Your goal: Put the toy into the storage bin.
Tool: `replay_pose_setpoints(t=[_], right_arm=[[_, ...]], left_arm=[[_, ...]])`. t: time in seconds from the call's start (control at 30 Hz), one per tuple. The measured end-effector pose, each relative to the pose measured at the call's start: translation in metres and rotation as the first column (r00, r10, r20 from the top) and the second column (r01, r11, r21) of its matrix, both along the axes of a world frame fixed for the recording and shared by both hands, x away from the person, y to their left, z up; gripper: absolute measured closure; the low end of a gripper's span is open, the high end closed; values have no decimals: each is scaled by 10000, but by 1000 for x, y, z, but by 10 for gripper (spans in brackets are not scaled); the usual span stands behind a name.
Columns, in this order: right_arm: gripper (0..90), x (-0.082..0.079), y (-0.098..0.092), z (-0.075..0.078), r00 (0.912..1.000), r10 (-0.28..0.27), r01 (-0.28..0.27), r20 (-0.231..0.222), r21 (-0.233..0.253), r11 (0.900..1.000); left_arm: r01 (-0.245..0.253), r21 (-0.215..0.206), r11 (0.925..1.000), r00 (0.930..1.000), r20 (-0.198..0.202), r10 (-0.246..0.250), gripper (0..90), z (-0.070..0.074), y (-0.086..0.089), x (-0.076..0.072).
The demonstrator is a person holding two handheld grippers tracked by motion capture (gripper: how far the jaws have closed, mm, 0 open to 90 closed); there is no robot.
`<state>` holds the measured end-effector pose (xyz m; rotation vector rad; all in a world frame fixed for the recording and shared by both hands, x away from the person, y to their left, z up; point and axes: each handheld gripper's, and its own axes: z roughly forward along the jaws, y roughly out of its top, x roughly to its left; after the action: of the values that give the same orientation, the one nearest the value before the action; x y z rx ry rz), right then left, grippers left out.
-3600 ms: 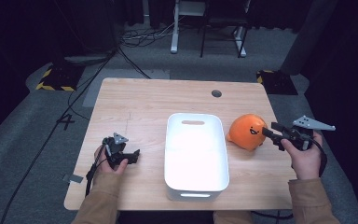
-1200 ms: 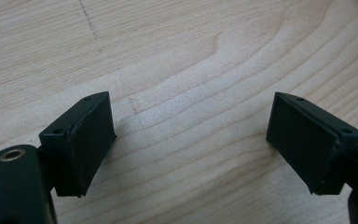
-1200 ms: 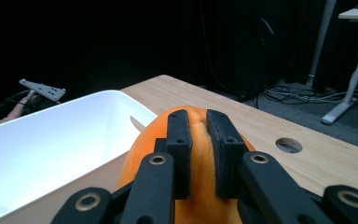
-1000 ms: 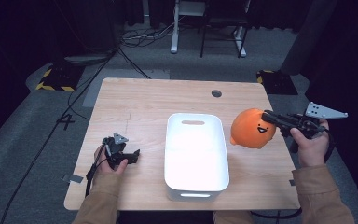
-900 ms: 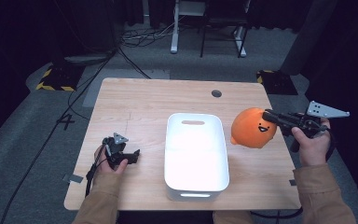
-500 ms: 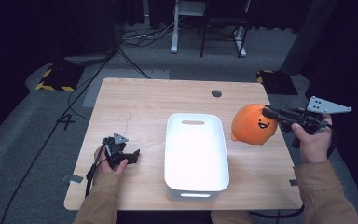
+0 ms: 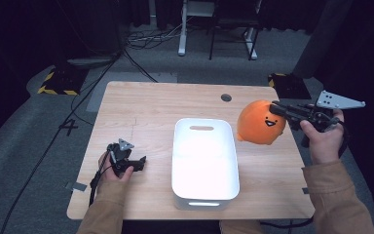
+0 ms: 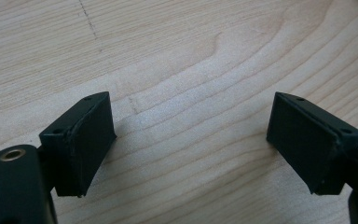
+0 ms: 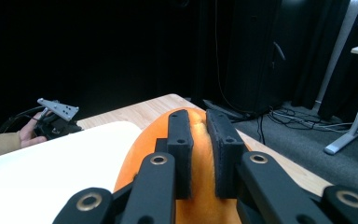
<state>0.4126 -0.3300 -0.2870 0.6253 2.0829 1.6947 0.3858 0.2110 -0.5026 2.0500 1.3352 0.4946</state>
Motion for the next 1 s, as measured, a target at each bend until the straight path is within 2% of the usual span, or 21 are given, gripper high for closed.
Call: replay_pose_setpoints(t=[0.27, 0.43, 1.0], right_arm=[[814, 5, 23, 15, 9996, 195, -195, 184, -20, 9998], [814, 7, 41, 21, 9984, 494, -489, 266, -209, 9986], [813, 15, 103, 28, 9897, 1386, -1374, 345, -351, 9899]], left_arm=[[3, 3, 10000, 10000, 0, -3, 153, 0, 0, 0], [2, 0, 10000, 10000, -1, -2, 153, 0, 0, 0], [1, 1, 10000, 10000, 0, -1, 153, 0, 0, 0]])
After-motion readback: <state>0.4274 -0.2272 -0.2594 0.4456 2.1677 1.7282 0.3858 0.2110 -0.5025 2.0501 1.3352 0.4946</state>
